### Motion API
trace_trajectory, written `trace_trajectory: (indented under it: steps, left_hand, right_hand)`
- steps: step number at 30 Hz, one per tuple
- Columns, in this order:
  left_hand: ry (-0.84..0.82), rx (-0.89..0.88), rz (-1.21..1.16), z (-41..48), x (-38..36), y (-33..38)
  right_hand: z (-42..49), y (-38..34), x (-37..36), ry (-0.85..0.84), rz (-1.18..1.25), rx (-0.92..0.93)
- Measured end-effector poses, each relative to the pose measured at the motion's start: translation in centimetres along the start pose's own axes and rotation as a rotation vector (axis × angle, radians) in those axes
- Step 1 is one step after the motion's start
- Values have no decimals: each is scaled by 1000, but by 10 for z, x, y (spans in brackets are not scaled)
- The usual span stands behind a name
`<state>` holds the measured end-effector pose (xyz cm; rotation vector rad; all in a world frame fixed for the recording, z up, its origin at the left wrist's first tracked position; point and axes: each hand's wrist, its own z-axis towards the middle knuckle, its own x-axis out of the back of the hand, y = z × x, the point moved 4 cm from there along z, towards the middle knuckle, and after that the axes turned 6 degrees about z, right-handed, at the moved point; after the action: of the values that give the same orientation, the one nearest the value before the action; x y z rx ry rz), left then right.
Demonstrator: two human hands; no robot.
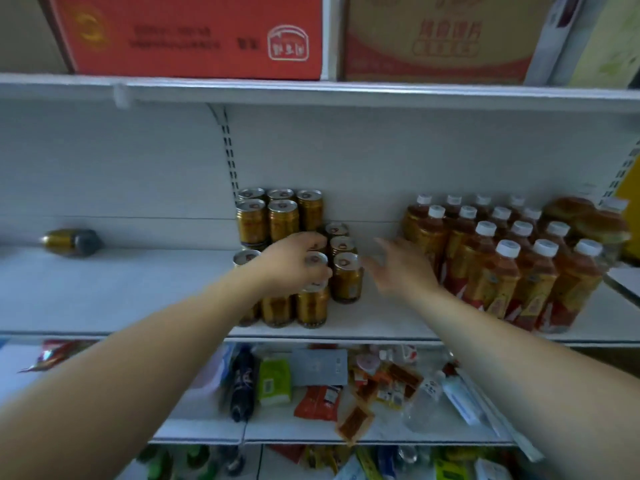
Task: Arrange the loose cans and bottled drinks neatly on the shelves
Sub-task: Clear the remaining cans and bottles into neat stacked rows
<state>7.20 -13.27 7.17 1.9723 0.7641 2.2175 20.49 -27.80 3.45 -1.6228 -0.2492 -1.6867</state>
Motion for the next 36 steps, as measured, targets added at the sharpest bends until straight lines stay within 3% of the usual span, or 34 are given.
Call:
trace_trajectory:
  steps: [11, 18, 30, 36]
  left_hand:
    - [16, 250, 191, -192, 98, -225]
    - [38, 426, 190, -280, 137, -335]
    - [66, 623, 138, -264, 190, -524]
    - [51, 697, 127, -227, 214, -623]
  right_hand:
    - [1, -295, -67, -82, 99, 274]
    - [3, -433, -130, -168, 108, 370]
    - [109, -589, -251, -234, 240, 436]
    - [182, -613, -304, -249, 39, 376]
